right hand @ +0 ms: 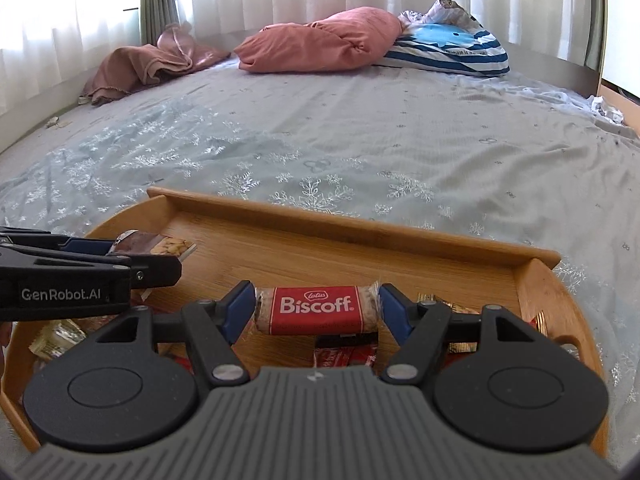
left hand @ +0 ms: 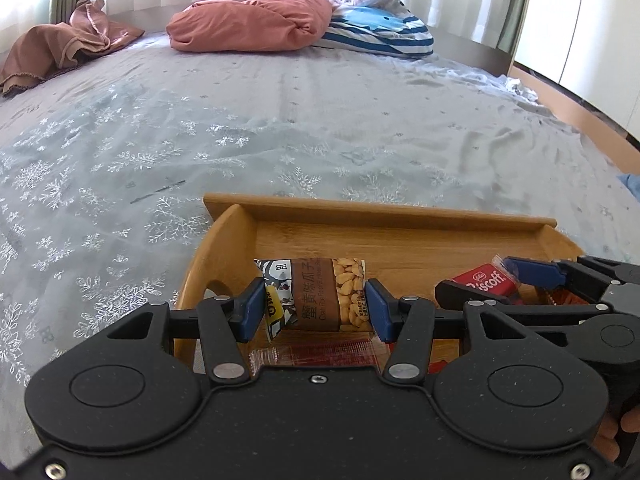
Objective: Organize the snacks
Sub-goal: 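Lower the almond bar and Biscoff pack into the tray and open both tools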
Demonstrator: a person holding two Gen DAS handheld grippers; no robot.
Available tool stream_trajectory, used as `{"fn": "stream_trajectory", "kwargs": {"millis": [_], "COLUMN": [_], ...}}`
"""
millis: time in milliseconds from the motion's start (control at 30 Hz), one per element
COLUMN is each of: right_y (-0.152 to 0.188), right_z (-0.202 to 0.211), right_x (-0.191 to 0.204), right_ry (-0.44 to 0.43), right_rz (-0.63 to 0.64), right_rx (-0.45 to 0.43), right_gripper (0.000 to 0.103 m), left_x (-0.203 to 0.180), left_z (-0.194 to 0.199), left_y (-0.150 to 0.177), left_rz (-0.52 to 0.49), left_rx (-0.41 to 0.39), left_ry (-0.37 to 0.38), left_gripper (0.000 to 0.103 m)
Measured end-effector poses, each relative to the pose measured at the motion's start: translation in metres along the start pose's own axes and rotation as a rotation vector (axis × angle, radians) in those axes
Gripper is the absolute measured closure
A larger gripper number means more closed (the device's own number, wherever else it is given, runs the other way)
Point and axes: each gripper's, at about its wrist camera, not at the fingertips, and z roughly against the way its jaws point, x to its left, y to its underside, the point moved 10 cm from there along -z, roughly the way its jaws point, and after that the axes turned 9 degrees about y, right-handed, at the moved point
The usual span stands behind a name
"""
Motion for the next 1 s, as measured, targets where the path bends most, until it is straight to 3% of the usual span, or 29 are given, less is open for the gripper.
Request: {"fn": "stream_trajectory", "kwargs": {"millis": [1000], "right_y": [0.004], "right_z": [-0.014], "right_x": [-0.005], "right_ry": [0.01], "right_rz": [0.009], "right_rx": [0.045], "right_gripper": [0.03], "left_x": [-0.006], "left_z": [-0.013], "left_y": [0.005], "left_rz": [-0.083], "left_rx": [0.029], "left_ry": [-0.041], "left_gripper": [0.052]}}
